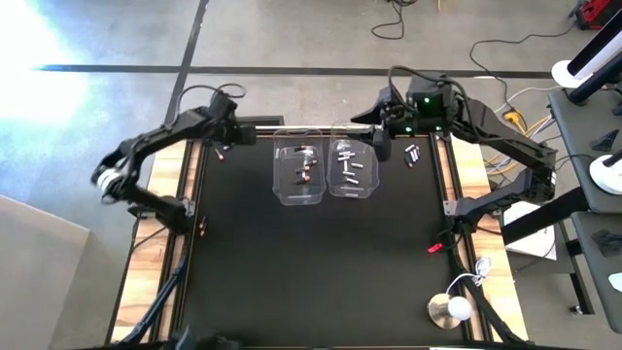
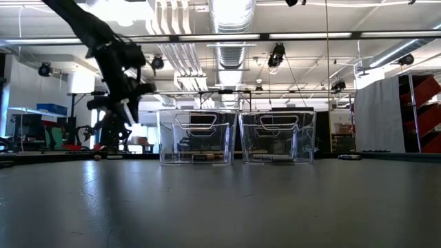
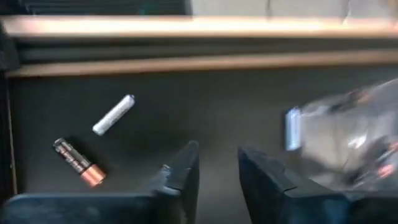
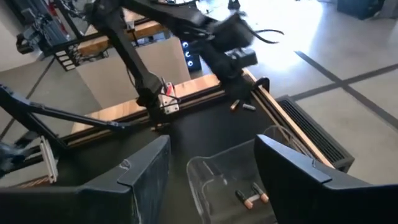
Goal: Sort batteries
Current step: Put the white battery into the right transparent bin
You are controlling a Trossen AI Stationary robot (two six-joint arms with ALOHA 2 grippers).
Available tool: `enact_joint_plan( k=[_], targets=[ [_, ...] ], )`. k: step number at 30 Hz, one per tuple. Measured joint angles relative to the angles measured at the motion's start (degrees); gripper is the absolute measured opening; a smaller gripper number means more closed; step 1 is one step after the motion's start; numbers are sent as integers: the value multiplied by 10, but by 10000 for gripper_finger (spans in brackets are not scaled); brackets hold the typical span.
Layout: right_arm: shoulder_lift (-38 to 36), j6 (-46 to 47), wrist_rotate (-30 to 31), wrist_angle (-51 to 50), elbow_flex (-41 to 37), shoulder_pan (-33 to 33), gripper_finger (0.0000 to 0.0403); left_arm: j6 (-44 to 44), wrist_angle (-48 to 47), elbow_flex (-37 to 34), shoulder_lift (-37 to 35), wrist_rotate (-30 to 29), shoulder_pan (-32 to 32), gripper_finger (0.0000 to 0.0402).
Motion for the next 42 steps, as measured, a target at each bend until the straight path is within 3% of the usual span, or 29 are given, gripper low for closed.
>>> enact_joint_plan(
  k=[5,12,17,25,33,42],
  targets=[
    [-1,1,1,1,0,0,227,87,-76,79,123,48,21,123],
    [-3,10,9,-22,0,0,219,208,-286,249,285,-63,36,126],
    [-8,16,14,-56,0,1,221,288,-328,321,341,-98,50,126],
    [-8,38,66,-124,0,30,221,328,-341,331,395,-99,76,126],
    [-8,51,89,-123,0,43,221,362,-341,325,425,-96,73,116],
    [-8,68,90,-124,0,44,221,411,-321,309,422,-74,68,13]
  ],
)
